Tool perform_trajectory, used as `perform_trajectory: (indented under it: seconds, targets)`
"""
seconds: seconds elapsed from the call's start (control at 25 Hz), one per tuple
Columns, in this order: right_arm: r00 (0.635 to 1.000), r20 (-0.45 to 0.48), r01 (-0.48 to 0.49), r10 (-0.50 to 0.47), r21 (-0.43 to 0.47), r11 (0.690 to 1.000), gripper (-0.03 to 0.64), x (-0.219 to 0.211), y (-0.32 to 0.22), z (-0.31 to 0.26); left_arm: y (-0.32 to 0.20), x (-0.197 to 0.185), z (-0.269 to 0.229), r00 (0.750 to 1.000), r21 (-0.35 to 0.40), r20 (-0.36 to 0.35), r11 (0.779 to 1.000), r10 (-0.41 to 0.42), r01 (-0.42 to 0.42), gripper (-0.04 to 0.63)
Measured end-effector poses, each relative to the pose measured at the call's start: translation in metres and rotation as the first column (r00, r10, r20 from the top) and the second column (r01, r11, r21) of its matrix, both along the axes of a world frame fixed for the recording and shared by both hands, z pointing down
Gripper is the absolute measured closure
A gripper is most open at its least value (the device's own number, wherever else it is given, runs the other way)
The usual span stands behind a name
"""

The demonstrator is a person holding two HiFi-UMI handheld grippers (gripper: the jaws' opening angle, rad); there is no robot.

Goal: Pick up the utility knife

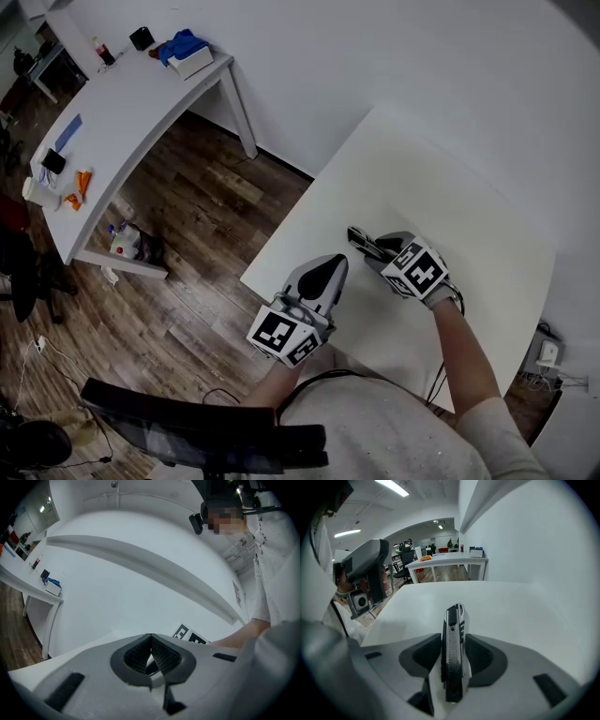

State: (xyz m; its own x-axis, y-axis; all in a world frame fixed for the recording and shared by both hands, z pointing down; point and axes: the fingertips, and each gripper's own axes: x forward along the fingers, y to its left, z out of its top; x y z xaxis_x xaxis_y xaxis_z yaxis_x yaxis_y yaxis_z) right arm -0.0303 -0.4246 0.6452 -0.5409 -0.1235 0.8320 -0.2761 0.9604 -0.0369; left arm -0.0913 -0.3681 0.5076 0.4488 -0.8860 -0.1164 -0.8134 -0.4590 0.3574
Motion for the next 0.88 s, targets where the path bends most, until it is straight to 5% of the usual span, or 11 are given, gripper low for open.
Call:
perform_trajectory:
  seconds: [0.48,0.88]
  targets:
    - [0.998,-0.038,0.039,-0.041,-0.034,0.999,0.486,0.0,0.01,0.001,-0.01,-0.011,0.013,0.999,-0.056,-0.021,0.998,-0.035,0.033,0.589]
    - [0.969,0.189,-0.134,0.159,-0.137,0.981,0.485,0.011,0.01,-0.044,-0.011,-0.009,0.002,0.999,-0.063,-0.023,0.998,-0.023,0.022,0.589]
